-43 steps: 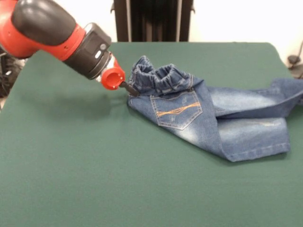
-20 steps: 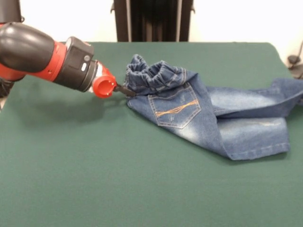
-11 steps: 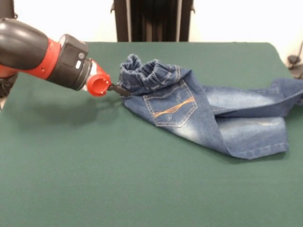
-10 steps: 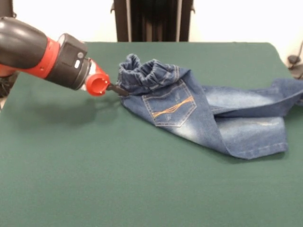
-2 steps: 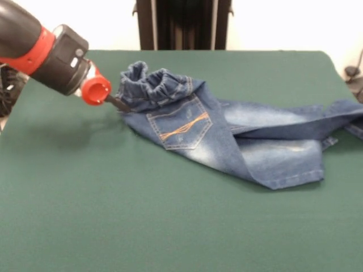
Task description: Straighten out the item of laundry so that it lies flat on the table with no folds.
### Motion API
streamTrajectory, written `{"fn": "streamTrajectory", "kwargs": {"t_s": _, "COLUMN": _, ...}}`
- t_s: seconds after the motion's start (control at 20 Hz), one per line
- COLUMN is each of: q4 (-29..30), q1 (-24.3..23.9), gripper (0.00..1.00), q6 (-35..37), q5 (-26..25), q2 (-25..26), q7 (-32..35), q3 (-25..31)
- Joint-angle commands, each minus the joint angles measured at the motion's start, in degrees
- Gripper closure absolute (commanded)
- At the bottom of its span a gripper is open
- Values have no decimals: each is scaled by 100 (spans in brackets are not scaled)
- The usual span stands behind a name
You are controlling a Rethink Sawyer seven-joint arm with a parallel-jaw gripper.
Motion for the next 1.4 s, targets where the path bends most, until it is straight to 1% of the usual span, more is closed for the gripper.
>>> {"fn": "streamTrajectory", "kwargs": {"t_s": 0.05, "q4": 355, "q1": -36, "gripper": 100, "q6": -741, "q5": -403, "q2": -149, "q7": -1003, "q3": -164}}
{"fn": "streamTrajectory", "kwargs": {"t_s": 0.25, "q4": 150, "q1": -19, "gripper": 100, "q6": -1018, "q5": -657, "q2": 33, "q7": -961, "q3": -333}}
{"fn": "streamTrajectory", "kwargs": {"t_s": 0.3, "q4": 153, "q1": -71, "gripper": 100, "q6": -1154, "q5": -747, "q2": 80, "q7": -1102, "q3": -284}}
{"fn": "streamTrajectory", "kwargs": {"t_s": 0.35, "q4": 149, "q1": -105, "gripper": 0, "q6": -1173, "q5": -771, "q2": 130, "q7": -1117, "q3": -262}}
{"fn": "streamTrajectory", "kwargs": {"t_s": 0.5, "q4": 255, "q1": -209, "gripper": 0, "q6": -1304, "q5": -734, "q2": 187, "q7": -1092, "q3": -207}}
{"fn": "streamTrajectory", "kwargs": {"t_s": 0.6, "q4": 251, "q1": -201, "gripper": 0, "q6": -1271, "q5": -733, "q2": 194, "q7": -1050, "q3": -209}}
{"fn": "streamTrajectory", "kwargs": {"t_s": 0.8, "q4": 15, "q1": -199, "gripper": 0, "q6": -1248, "q5": -761, "q2": 381, "q7": -1220, "q3": -175}}
{"fn": "streamTrajectory", "kwargs": {"t_s": 0.95, "q4": 68, "q1": -217, "gripper": 0, "q6": -1303, "q5": -764, "q2": 333, "q7": -1145, "q3": -185}}
{"fn": "streamTrajectory", "kwargs": {"t_s": 1.05, "q4": 263, "q1": -267, "gripper": 0, "q6": -1394, "q5": -789, "q2": 162, "q7": -1054, "q3": -175}}
{"fn": "streamTrajectory", "kwargs": {"t_s": 1.15, "q4": 611, "q1": -323, "gripper": 0, "q6": -1524, "q5": -813, "q2": -187, "q7": -904, "q3": -113}}
{"fn": "streamTrajectory", "kwargs": {"t_s": 1.3, "q4": 1222, "q1": -427, "gripper": 0, "q6": -1880, "q5": -902, "q2": -1028, "q7": -782, "q3": 175}}
{"fn": "streamTrajectory", "kwargs": {"t_s": 1.35, "q4": 1295, "q1": -460, "gripper": 0, "q6": -1967, "q5": -944, "q2": -1211, "q7": -818, "q3": 245}}
{"fn": "streamTrajectory", "kwargs": {"t_s": 1.4, "q4": 1374, "q1": -483, "gripper": 0, "q6": -2187, "q5": -1077, "q2": -1540, "q7": -892, "q3": 366}}
